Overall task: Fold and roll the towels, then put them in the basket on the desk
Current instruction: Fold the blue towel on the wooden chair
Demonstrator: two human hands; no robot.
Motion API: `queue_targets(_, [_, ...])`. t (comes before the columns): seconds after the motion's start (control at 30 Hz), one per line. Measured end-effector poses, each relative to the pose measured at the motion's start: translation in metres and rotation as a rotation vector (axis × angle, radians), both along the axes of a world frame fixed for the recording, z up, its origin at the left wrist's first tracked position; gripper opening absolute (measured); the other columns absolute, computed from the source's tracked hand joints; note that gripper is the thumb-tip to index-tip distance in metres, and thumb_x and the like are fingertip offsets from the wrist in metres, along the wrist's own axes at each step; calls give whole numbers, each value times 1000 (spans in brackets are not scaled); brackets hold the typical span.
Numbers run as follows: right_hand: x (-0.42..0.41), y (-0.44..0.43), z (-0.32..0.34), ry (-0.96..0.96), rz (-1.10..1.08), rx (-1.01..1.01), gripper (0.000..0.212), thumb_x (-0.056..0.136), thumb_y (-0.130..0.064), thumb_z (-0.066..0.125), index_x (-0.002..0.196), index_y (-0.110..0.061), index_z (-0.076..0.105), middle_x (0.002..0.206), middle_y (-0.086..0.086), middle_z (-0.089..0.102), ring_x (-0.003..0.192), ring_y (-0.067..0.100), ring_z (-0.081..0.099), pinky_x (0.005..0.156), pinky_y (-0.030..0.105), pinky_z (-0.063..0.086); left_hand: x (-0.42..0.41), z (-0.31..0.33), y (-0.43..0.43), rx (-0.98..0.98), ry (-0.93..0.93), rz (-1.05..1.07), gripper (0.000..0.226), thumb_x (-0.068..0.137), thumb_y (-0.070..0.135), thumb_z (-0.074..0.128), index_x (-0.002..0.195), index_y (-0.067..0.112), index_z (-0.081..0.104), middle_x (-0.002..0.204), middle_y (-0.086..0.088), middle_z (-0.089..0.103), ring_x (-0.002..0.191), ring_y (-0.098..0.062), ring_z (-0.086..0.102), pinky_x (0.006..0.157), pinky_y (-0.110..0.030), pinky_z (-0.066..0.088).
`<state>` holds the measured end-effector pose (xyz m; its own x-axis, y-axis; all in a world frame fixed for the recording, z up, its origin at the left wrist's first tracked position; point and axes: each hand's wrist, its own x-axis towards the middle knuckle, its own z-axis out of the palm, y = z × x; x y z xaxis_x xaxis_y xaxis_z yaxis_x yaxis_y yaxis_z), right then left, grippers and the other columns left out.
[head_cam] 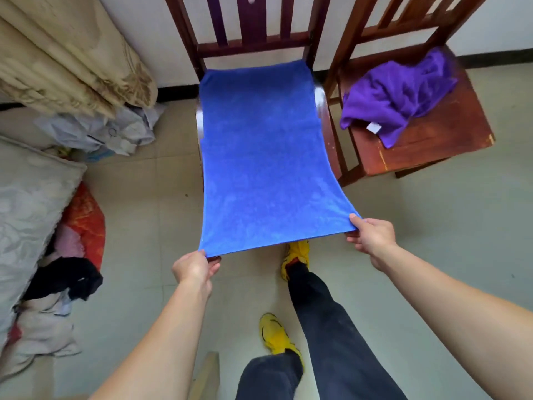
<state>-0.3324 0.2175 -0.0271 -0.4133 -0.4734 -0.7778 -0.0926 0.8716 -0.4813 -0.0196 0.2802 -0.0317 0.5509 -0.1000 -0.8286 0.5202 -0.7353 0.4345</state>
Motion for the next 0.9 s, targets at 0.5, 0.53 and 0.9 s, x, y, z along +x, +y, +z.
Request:
queue_targets(0.5, [-17,137,20,11,-23,3,26,92,-32,62,75,-12,61,71,7,66,62,20,64,52,26,41,-15,33,130,26,13,-20,15,90,-5,44,101,-2,53,97,-21,65,61,-26,64,63,-33,54])
queue_targets(0.53, [-18,140,20,11,-27,4,26,92,-32,63,75,-12,62,71,7,66,63,20,64,52,26,41,-15,32,134,32,13,-21,15,89,-6,44,101,-2,53,97,-21,65,61,-26,64,64,-33,54])
queue_targets(0.9, [-12,74,25,-34,-94,-152,11,89,-12,64,80,-14,61,70,6,62,43,7,57,37,16,42,1,40,68,-82,-67,-111,24,88,-3,37,96,14,52,87,-14,65,38,-15,63,42,-21,48])
